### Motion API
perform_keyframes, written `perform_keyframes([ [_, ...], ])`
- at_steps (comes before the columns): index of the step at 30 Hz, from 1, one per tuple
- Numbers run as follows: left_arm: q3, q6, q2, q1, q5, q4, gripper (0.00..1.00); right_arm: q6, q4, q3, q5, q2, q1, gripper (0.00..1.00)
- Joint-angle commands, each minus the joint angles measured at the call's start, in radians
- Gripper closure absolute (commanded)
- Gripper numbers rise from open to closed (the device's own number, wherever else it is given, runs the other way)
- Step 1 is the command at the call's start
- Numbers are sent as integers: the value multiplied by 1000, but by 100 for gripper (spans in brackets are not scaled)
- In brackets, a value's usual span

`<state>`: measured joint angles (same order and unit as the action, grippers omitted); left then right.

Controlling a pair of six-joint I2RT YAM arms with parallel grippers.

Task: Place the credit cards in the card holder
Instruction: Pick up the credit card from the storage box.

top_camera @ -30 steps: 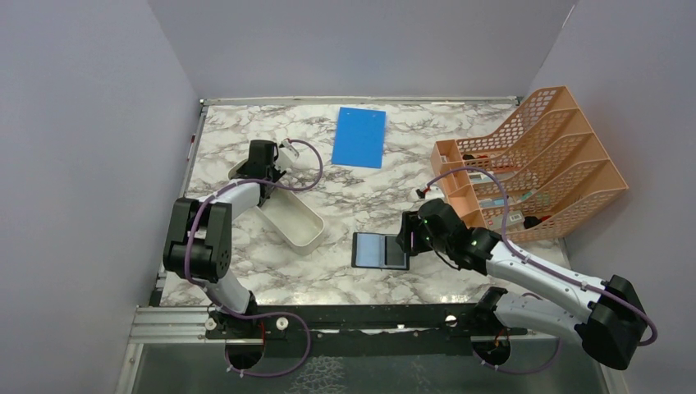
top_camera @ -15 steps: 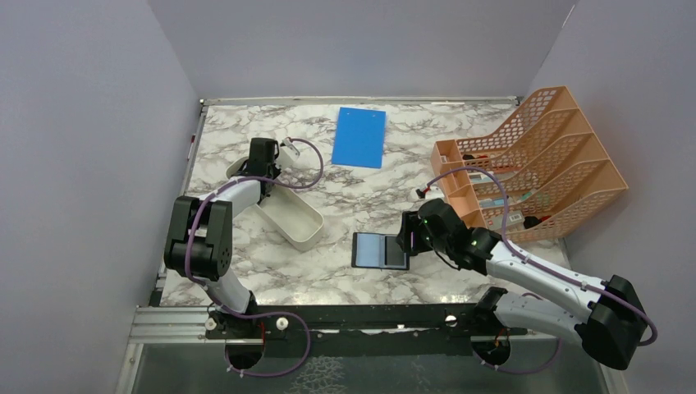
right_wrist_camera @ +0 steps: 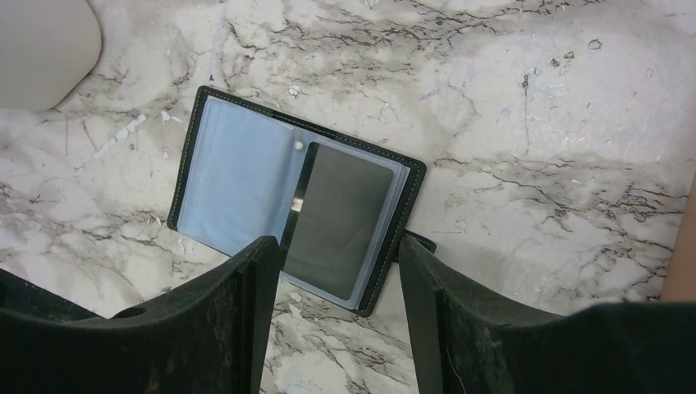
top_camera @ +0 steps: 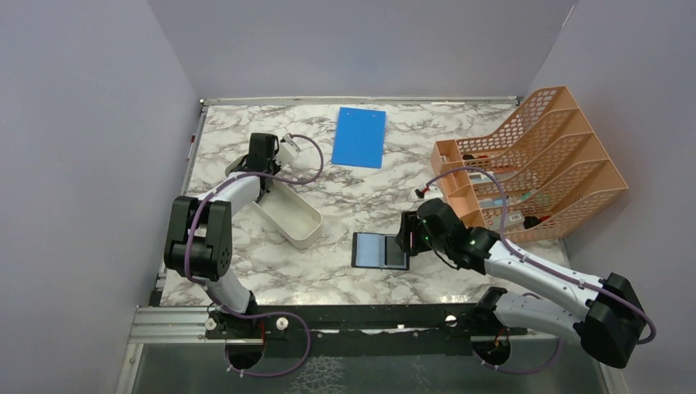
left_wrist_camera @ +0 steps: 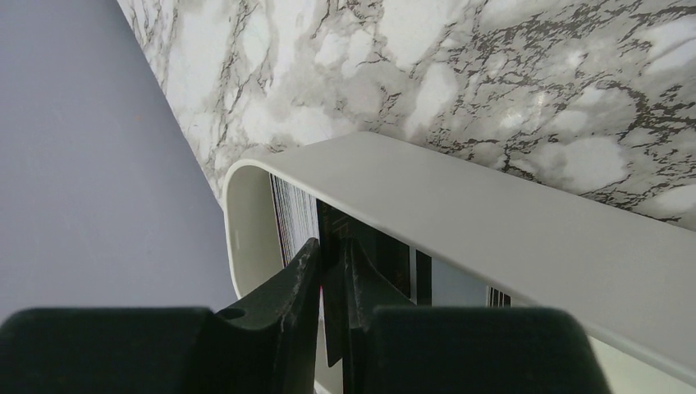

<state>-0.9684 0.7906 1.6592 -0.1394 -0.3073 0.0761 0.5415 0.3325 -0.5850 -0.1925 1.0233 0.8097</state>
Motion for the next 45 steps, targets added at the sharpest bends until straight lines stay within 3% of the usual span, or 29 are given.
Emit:
perform_keyframes([
  [1, -56, 6, -13, 3, 6, 61, 87, 8, -34, -24, -7, 8, -5, 39],
  [5, -71, -26, -34, 0, 42, 111, 100, 9, -39, -26, -2, 17, -3, 39],
  [13, -155, -160, -100, -4, 175, 252, 100, 34, -23, -37, 16, 22, -3, 39],
  [22, -163, -341, -260, -8, 337, 247, 100, 133, 36, -88, 63, 60, -4, 40],
  [27, -149, -540, -344, -8, 385, 213, 100, 188, 48, -118, 138, 96, -3, 43],
  [34, -3, -817, -506, -8, 624, 93, 100, 241, 36, -156, 151, 157, 31, 46],
  [38, 105, -955, -596, -7, 663, 54, 100, 284, 94, -232, 51, 247, 115, 47],
  [45, 249, -1010, -739, -6, 678, 34, 100, 376, 211, -348, -105, 428, 237, 46],
])
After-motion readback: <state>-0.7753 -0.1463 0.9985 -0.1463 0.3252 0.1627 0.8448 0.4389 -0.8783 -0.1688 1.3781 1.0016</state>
